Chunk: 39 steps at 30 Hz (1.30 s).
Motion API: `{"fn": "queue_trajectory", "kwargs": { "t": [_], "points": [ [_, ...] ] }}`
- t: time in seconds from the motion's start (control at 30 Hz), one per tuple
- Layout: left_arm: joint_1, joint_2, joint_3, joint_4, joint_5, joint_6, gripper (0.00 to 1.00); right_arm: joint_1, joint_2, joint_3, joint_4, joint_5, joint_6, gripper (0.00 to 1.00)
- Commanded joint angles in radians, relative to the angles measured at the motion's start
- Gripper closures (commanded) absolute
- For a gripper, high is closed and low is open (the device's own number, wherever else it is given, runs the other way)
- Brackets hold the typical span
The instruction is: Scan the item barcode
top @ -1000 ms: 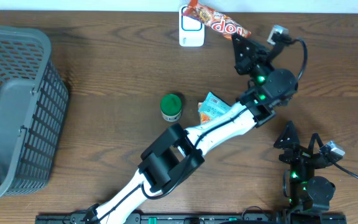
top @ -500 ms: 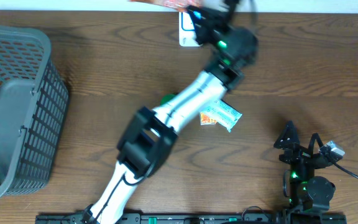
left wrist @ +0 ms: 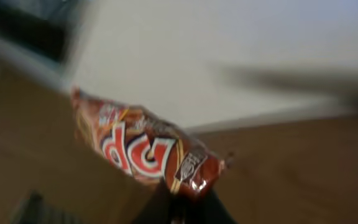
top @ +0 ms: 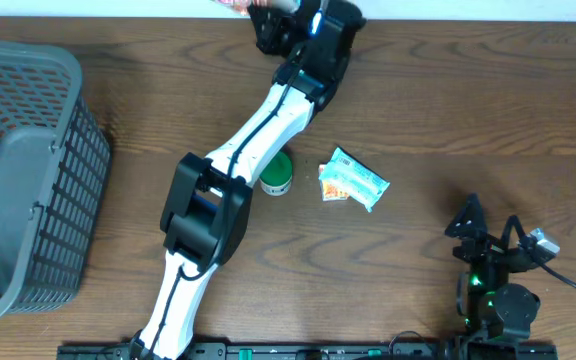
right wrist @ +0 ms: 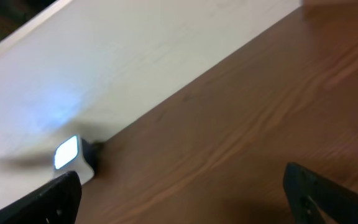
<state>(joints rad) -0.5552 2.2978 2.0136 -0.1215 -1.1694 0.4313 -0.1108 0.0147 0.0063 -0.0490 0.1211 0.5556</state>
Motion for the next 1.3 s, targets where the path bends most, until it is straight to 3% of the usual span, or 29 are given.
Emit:
{"fn": "queue_trajectory", "kwargs": {
  "t": [0.0,0.1,0.33,0.53,0.67,0.73,0.8,0.93,1.0,1.03,1.13,1.27],
  "points": [
    [0.076,-0.113,0.005,-0.287,0.296,-0.278,0.93,0.006,-0.003,-0.001,0.008,0.023,-0.007,0.01],
    [0.127,-0.216,0.005,-0.453,0.406,-0.367,0.93,0.007,-0.003,-0.001,0.005,-0.093,-0.011,0.01],
    [0.198,-0.472,0.005,-0.752,1.213,-0.365,0.93,0.007,0.016,0.092,-0.077,-0.221,0.028,0.01],
    [0.204,-0.566,0.005,-0.847,1.723,-0.358,0.93,0.007,0.204,0.433,-0.456,-0.172,0.027,0.01],
    [0.204,-0.564,0.005,-0.852,2.033,-0.377,0.93,0.007,0.473,0.645,-0.675,-0.356,-0.054,0.01],
    [0.204,-0.560,0.005,-0.863,2.095,-0.411,0.93,0.007,0.605,0.717,-0.700,-0.579,-0.208,0.01],
    [0.204,-0.558,0.005,-0.880,2.161,-0.410,0.93,0.007,0.708,0.756,-0.697,-0.746,-0.271,0.01],
    [0.204,-0.558,-0.002,-0.888,2.319,-0.411,0.93,0.007,0.857,0.774,-0.582,-0.977,-0.237,0.01],
    [0.204,-0.556,-0.002,-0.888,2.339,-0.451,0.93,0.007,0.927,0.774,-0.467,-1.016,-0.142,0.26],
    [0.204,-0.553,-0.002,-0.888,2.336,-0.499,0.93,0.007,0.962,0.774,-0.426,-1.033,-0.053,0.26],
    [0.205,-0.545,-0.002,-0.888,2.336,-0.620,0.93,0.007,1.059,0.774,-0.317,-1.140,0.108,0.01],
    [0.204,-0.535,-0.002,-0.887,2.336,-0.684,0.93,0.005,1.189,0.774,-0.163,-1.258,0.372,0.01]
  ]
}}
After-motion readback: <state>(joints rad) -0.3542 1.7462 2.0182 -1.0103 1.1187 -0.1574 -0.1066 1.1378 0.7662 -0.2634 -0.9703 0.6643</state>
